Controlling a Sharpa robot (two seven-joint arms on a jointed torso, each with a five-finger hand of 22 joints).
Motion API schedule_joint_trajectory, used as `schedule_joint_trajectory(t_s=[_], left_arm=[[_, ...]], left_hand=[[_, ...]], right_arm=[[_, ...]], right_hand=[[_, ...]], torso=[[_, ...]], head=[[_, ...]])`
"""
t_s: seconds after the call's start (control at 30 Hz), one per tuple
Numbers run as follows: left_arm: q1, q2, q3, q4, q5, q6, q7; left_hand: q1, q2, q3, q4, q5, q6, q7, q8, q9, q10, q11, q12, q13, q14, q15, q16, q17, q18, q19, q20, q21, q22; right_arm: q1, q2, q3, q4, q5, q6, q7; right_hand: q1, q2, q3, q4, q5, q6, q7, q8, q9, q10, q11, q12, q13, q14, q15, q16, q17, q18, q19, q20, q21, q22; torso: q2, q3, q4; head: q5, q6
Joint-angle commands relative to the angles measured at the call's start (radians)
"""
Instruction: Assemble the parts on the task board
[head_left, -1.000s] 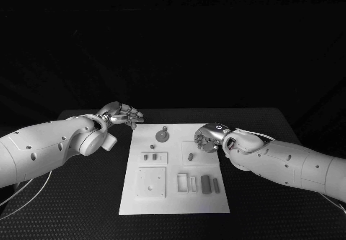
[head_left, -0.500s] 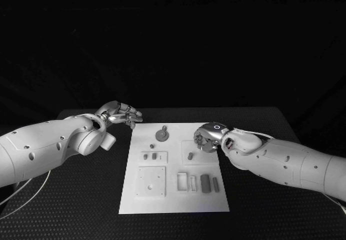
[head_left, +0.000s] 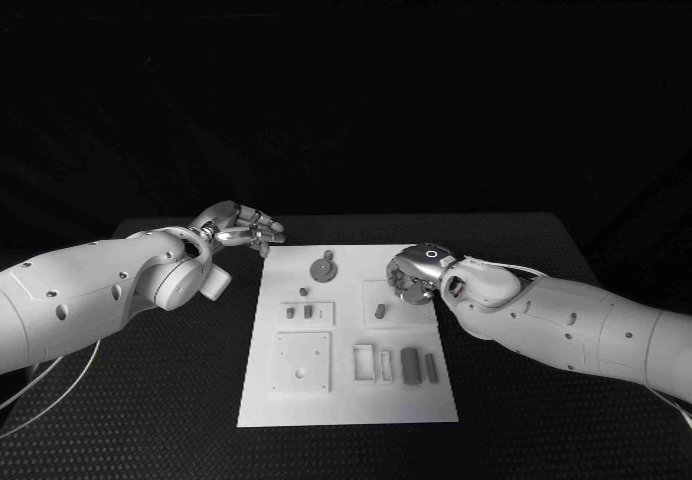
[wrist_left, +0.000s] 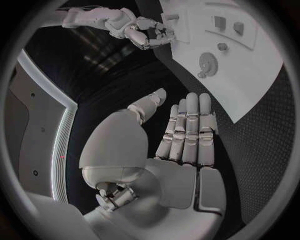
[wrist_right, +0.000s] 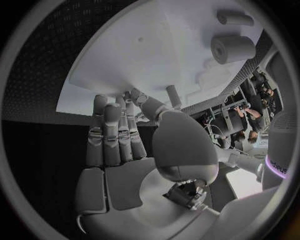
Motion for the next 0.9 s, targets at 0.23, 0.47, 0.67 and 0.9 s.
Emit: schedule_joint_trajectory(t_s=[0.23, 0.47, 0.67, 0.9], left_arm=[[0.001, 0.002, 0.001, 0.0, 0.006, 0.004, 0.013], [0.001, 0.002, 0.001, -0.002, 0.007, 0.004, 0.014], [0.001, 0.001, 0.001, -0.004, 0.008, 0.002, 0.014], [0.001, 0.002, 0.001, -0.005, 0.009, 0.003, 0.014]], left_hand=[[-0.005, -0.003, -0.001, 0.007, 0.004, -0.01, 0.002, 0.005, -0.002, -0.009, 0.001, -0.005, -0.001, 0.002, 0.006, -0.005, 0.003, 0.014, -0.001, 0.002, -0.007, 0.001], [-0.006, -0.003, -0.001, 0.008, 0.004, -0.011, 0.002, 0.005, -0.002, -0.01, 0.001, -0.006, -0.002, 0.002, 0.006, -0.006, 0.004, 0.014, -0.001, 0.002, -0.007, 0.002], [-0.007, -0.003, -0.002, 0.01, 0.004, -0.013, 0.003, 0.005, -0.003, -0.011, 0.001, -0.006, -0.002, 0.002, 0.006, -0.007, 0.005, 0.014, -0.001, 0.002, -0.008, 0.002], [-0.009, -0.004, -0.002, 0.012, 0.004, -0.016, 0.004, 0.005, -0.004, -0.012, 0.002, -0.006, -0.002, 0.003, 0.006, -0.008, 0.007, 0.014, 0.0, 0.002, -0.009, 0.002]], right_arm=[[-0.014, -0.009, -0.009, 0.009, 0.011, 0.024, -0.014], [-0.014, -0.015, -0.009, 0.014, 0.02, 0.018, -0.012], [-0.013, -0.019, -0.009, 0.011, 0.025, 0.016, -0.01], [-0.008, -0.021, -0.008, 0.017, 0.037, 0.015, -0.002]], right_hand=[[0.013, 0.007, 0.008, -0.001, 0.001, 0.008, -0.002, 0.007, 0.0, 0.011, -0.004, 0.009, 0.008, 0.003, -0.012, 0.007, 0.001, -0.008, 0.019, -0.004, 0.009, 0.005], [0.014, 0.008, 0.008, -0.001, 0.001, 0.01, -0.002, 0.008, 0.001, 0.013, -0.006, 0.01, 0.01, 0.005, -0.013, 0.007, 0.001, -0.008, 0.023, -0.006, 0.01, 0.006], [0.014, 0.008, 0.008, -0.001, 0.001, 0.01, -0.002, 0.009, 0.002, 0.014, -0.006, 0.01, 0.011, 0.006, -0.013, 0.007, 0.001, -0.008, 0.024, -0.006, 0.011, 0.007], [0.014, 0.008, 0.007, -0.001, 0.001, 0.011, -0.003, 0.009, 0.002, 0.014, -0.006, 0.01, 0.012, 0.007, -0.014, 0.008, 0.001, -0.008, 0.025, -0.006, 0.011, 0.008]], torso=[[0.0, 0.0003, 0.0007], [0.0, -0.0001, 0.0003], [-0.001, -0.0006, -0.0002], [0.0, -0.0001, 0.0]], head=[[-0.001, 0.002], [-0.001, 0.002], [-0.002, 0.002], [-0.001, 0.005]])
